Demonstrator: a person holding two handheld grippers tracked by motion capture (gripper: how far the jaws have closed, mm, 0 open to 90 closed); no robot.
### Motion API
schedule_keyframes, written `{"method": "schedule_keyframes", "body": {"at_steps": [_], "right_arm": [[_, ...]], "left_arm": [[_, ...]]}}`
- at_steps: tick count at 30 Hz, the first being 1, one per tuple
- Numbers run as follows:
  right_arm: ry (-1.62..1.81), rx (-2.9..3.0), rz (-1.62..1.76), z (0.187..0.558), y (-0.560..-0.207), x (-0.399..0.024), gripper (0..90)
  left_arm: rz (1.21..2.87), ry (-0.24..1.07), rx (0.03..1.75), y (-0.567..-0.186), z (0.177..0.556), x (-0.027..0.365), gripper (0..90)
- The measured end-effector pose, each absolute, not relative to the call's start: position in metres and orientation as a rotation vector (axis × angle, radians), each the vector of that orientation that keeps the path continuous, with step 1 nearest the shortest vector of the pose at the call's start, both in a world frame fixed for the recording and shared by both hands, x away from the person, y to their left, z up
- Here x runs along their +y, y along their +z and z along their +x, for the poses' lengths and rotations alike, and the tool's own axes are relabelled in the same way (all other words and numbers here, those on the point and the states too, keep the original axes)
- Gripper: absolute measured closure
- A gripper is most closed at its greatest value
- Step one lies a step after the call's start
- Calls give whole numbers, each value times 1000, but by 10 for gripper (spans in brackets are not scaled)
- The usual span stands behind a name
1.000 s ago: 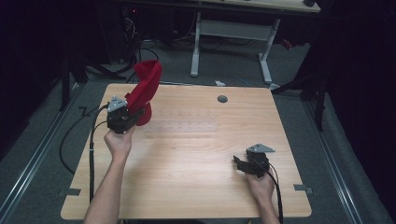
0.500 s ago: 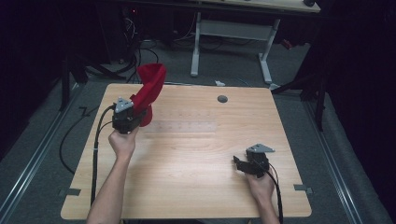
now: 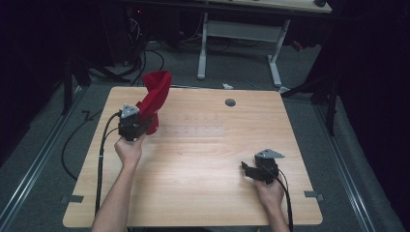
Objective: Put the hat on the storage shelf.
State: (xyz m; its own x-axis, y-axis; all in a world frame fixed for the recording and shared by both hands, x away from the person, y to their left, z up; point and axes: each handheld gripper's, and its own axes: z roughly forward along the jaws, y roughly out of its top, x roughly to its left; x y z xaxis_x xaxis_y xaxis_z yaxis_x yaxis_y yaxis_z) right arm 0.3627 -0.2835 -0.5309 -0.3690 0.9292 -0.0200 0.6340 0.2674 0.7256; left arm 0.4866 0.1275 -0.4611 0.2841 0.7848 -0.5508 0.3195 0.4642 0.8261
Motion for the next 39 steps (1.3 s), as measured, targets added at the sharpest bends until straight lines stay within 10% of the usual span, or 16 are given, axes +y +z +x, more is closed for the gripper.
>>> {"method": "schedule_keyframes", "body": {"at_steps": [13, 26, 39], "right_arm": [[885, 2103, 1403, 363, -531, -283, 355], [885, 2103, 1404, 363, -531, -283, 354], [885, 2105, 1403, 363, -531, -283, 350]], "left_arm": [[1146, 389, 1334, -465, 479, 130, 745], [1131, 378, 1359, -466, 468, 136, 451], [1154, 378, 1326, -460, 456, 138, 388]]}}
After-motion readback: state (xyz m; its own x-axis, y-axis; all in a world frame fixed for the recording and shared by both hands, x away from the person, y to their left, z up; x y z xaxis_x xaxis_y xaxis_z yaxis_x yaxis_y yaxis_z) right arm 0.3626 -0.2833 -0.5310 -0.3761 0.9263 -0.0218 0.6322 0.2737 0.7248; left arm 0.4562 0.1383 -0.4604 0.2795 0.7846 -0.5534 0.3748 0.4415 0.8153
